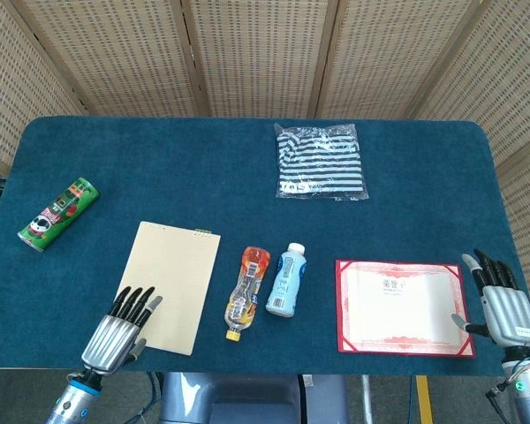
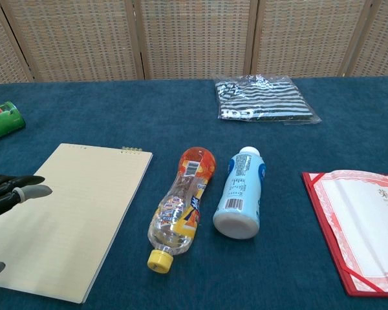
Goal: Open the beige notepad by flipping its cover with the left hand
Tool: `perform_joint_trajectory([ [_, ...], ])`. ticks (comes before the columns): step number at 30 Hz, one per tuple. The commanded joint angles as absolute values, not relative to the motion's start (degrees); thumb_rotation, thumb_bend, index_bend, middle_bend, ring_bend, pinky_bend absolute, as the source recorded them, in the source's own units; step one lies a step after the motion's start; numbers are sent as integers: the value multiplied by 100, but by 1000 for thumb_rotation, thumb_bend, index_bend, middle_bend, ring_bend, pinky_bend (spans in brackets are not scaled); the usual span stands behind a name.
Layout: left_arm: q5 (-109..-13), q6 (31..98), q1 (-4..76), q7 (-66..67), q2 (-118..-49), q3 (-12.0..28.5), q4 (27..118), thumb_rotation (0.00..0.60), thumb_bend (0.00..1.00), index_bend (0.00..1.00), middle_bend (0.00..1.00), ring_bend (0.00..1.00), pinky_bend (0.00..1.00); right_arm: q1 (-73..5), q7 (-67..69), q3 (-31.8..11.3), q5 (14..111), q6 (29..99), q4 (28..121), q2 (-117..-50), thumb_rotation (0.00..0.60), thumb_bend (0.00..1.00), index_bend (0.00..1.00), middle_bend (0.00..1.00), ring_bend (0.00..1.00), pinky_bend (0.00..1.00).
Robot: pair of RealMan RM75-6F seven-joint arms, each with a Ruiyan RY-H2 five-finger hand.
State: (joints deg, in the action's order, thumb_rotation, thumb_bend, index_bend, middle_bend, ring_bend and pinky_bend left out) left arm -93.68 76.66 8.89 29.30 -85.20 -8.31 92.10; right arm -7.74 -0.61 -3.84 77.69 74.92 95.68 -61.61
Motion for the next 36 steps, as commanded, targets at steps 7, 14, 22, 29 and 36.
perform_joint_trajectory([
  [7,-9374,7558,823,2911,-8534,-969,9058,600,378,0,0,0,0,-776,-87,-379,7777,7492,9575,-6168,600,207,27,0,0,0],
  [14,-9388,7524,774,2929,-8580,-1021,8929,600,378,0,0,0,0,-778,-91,-385,7762,7487,9574,-6170,600,208,27,0,0,0],
  [22,-9301,7423,755,2931,-8660,-989,8784,600,381,0,0,0,0,-776,-85,-384,7775,7493,9575,-6169,600,208,27,0,0,0],
  [29,-9301,7409,745,2941,-8704,-967,8737,600,383,0,0,0,0,-780,-99,-379,7783,7489,9578,-6176,600,208,27,0,0,0],
  [36,-9269,7377,747,2938,-8752,-929,8696,600,386,0,0,0,0,-777,-93,-380,7784,7494,9578,-6173,600,208,27,0,0,0],
])
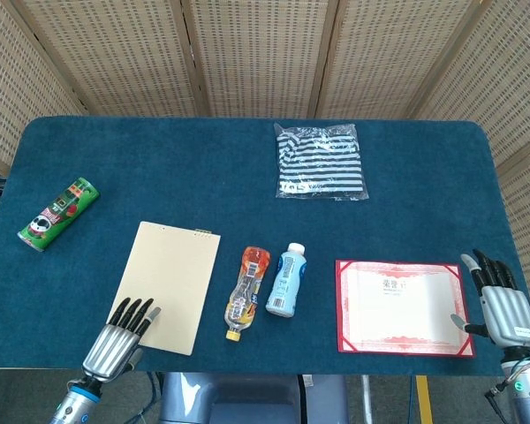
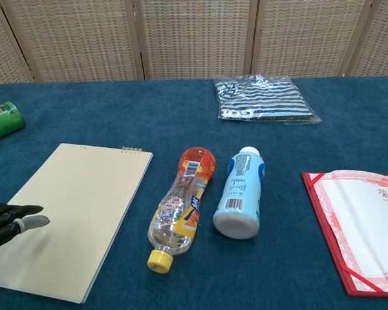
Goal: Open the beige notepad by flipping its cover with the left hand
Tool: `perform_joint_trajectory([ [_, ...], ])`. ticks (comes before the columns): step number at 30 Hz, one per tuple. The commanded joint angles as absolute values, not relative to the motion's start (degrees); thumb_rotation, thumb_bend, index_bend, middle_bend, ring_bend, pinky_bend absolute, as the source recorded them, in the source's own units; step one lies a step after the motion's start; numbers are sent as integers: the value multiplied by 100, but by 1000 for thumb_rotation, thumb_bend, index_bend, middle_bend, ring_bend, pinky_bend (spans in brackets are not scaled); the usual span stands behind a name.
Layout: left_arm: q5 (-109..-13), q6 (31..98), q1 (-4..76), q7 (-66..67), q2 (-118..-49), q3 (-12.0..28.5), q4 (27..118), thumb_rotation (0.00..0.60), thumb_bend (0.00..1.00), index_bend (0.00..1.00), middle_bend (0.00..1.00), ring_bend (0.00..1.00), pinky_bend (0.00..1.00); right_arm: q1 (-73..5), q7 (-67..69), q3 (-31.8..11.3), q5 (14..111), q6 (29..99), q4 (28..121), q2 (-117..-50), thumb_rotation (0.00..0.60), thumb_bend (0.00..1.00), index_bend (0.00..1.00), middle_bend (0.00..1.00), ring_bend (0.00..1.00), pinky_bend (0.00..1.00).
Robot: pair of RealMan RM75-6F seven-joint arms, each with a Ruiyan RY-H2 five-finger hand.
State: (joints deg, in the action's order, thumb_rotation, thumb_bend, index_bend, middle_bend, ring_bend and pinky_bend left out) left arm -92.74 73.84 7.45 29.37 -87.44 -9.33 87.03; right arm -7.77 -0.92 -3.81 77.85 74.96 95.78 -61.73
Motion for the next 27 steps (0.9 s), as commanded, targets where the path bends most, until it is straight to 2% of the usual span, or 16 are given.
perform_joint_trajectory([
  [1,-9265,7372,747,2941,-8758,-926,8689,600,386,0,0,0,0,-778,-95,-379,7784,7492,9578,-6173,600,208,27,0,0,0],
  [27,-9151,7293,773,2931,-8993,-804,8473,600,392,0,0,0,0,-769,-136,-367,7820,7524,9617,-6167,600,207,26,0,0,0],
])
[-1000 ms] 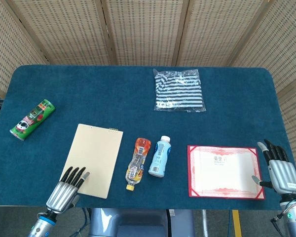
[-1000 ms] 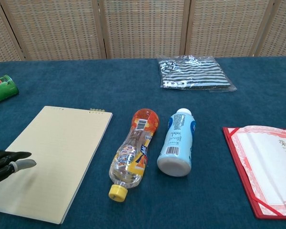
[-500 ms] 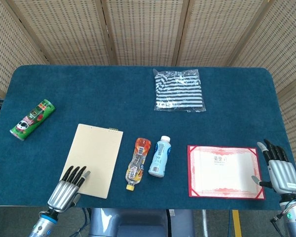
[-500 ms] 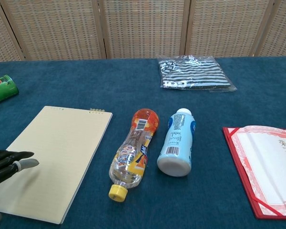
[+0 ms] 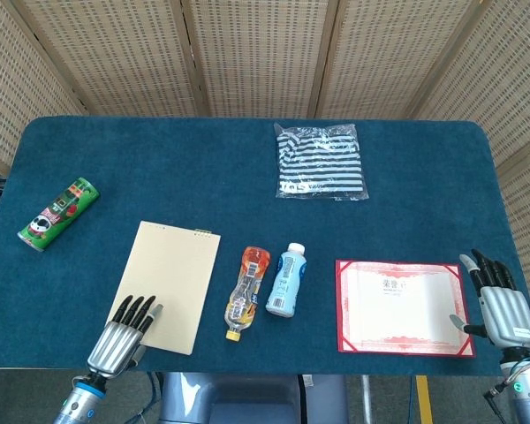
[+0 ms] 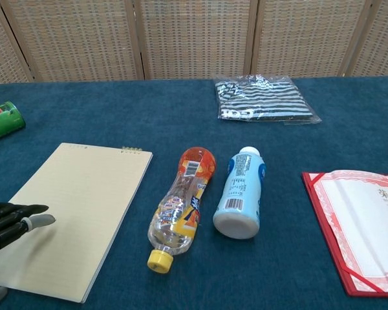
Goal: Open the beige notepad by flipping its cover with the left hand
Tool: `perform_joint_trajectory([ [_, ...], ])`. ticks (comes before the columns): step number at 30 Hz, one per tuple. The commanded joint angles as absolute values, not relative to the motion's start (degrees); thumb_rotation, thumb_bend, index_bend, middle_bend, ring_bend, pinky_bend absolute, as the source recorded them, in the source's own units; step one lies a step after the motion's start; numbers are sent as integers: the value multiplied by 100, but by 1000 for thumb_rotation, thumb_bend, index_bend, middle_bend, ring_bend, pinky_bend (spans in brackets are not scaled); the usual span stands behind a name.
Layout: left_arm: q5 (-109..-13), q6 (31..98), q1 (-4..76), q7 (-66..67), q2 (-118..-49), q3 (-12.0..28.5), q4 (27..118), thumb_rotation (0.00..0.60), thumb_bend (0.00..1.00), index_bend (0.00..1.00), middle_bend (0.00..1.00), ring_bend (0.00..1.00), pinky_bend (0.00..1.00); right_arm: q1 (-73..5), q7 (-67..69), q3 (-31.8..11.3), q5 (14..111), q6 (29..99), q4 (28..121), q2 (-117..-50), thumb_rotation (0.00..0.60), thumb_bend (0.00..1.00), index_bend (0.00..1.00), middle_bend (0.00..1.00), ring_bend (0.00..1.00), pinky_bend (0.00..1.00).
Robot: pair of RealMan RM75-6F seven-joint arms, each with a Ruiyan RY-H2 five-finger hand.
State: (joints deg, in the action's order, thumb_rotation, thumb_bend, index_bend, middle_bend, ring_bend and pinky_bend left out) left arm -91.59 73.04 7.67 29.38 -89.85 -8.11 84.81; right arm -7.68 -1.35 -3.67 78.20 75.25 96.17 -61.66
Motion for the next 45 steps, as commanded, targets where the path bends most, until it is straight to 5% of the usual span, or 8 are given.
perform_joint_trajectory([
  [1,-9142,7283,779,2925,-9001,-797,8461,600,392,0,0,0,0,-769,-136,-368,7821,7525,9618,-6167,600,207,26,0,0,0],
  [45,-9200,7573,785,2826,-9451,-603,7870,600,459,7,0,0,0,-777,-132,-368,7805,7501,9613,-6172,600,208,27,0,0,0],
])
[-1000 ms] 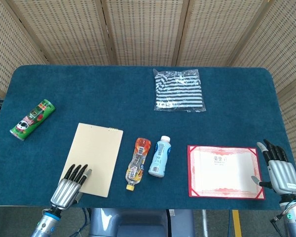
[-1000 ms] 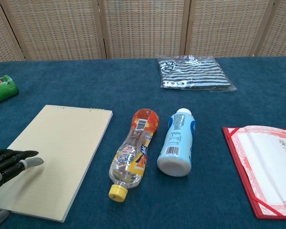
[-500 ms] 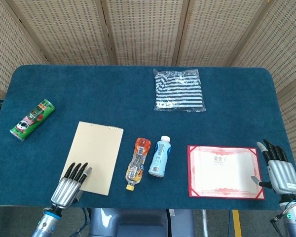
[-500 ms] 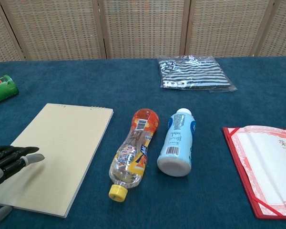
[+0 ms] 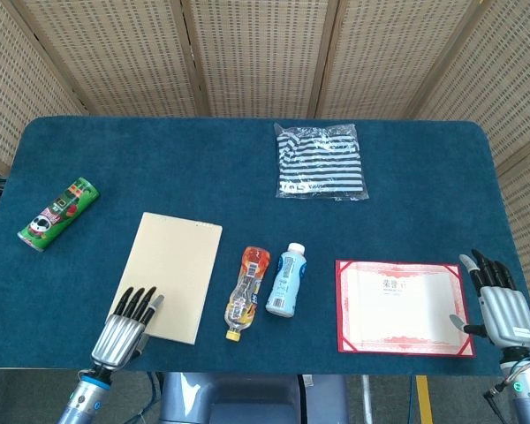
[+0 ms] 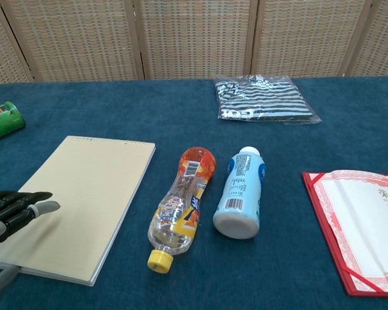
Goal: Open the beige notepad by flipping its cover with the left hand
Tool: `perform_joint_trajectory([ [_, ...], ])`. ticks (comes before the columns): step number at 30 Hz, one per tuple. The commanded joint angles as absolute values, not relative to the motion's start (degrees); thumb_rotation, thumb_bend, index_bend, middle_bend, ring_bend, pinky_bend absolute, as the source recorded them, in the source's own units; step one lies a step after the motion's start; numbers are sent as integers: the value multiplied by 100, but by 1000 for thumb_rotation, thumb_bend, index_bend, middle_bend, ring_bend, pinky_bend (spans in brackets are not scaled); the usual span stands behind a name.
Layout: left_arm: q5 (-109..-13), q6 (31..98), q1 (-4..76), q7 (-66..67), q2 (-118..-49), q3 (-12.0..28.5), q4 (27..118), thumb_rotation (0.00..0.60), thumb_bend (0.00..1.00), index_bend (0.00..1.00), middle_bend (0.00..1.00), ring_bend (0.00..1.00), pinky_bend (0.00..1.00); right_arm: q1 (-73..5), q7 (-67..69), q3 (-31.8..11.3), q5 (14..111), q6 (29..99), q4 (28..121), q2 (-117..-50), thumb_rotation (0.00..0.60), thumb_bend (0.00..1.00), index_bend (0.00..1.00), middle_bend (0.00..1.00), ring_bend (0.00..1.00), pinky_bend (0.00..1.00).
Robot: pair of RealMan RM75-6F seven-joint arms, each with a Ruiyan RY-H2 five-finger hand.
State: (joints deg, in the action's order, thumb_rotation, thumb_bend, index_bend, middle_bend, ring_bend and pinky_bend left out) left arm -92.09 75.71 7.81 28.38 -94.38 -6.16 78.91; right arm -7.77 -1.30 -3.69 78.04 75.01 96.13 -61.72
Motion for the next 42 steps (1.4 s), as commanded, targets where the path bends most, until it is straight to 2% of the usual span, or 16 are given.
perform_joint_trajectory([
  [1,-9190,7571,790,2820,-9459,-591,7855,600,460,7,0,0,0,-778,-133,-369,7806,7500,9614,-6172,600,208,27,0,0,0],
  [13,-9032,7456,865,2782,-9546,-471,7698,600,488,13,0,0,0,-777,-128,-374,7789,7498,9607,-6174,600,208,27,0,0,0],
  [22,-9040,7463,944,2777,-9655,-405,7590,600,574,21,0,0,0,-773,-107,-378,7783,7501,9601,-6169,600,208,27,0,0,0],
  [42,-8921,7458,1172,2956,-9715,-104,7650,600,616,21,0,0,0,-750,-18,-429,7799,7607,9530,-6207,600,208,27,0,0,0],
])
